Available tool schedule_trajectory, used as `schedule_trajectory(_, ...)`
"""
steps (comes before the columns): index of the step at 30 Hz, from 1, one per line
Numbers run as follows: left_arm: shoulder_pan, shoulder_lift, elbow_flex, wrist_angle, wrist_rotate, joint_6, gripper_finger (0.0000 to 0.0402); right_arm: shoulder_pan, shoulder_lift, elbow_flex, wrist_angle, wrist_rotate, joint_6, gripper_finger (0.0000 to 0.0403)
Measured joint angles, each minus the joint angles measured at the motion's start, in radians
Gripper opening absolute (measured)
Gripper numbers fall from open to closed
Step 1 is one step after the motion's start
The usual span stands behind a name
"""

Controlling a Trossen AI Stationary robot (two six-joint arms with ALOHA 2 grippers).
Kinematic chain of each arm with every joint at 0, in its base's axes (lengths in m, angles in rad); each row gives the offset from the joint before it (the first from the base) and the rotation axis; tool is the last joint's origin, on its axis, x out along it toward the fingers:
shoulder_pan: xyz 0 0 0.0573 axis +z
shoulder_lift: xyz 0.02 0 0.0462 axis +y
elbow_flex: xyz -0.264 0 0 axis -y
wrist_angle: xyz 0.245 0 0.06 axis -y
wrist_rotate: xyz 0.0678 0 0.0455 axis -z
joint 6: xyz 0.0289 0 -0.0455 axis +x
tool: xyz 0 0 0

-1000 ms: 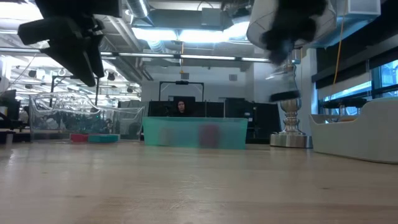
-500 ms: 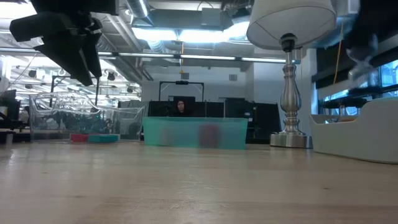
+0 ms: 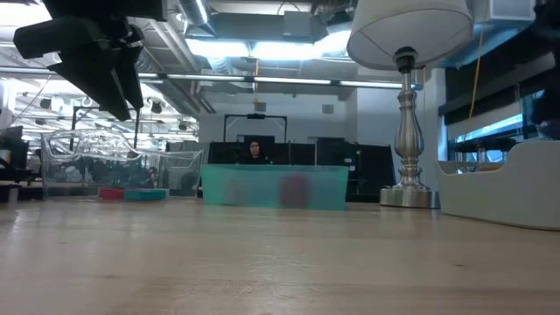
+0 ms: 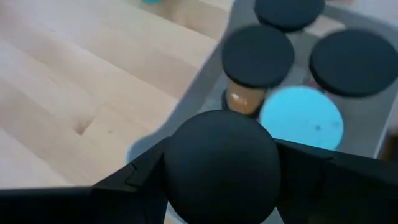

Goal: Pick & Place Office items
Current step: Put the dark blue hourglass into the gray bin

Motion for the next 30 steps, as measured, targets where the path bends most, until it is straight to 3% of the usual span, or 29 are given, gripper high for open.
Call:
schedule_trajectory(7, 0.0, 0.0, 0.0, 0.0, -0.001, 0.002, 0.0279, 0.056, 0.0, -0.065, 0.025, -0.075, 0.075, 0.0209)
schedule_trajectory(16, 0.0, 0.0, 0.0, 0.0, -0.016, 0.002, 0.0279, 0.088, 0.0, -0.066, 0.025, -0.069, 0.033, 0.0213)
schedule_trajectory(30, 0.0, 0.0, 0.0, 0.0, -0.018, 0.002, 0.0279, 0.087, 0.0, -0.066, 0.021, -0.164, 0.025, 0.023)
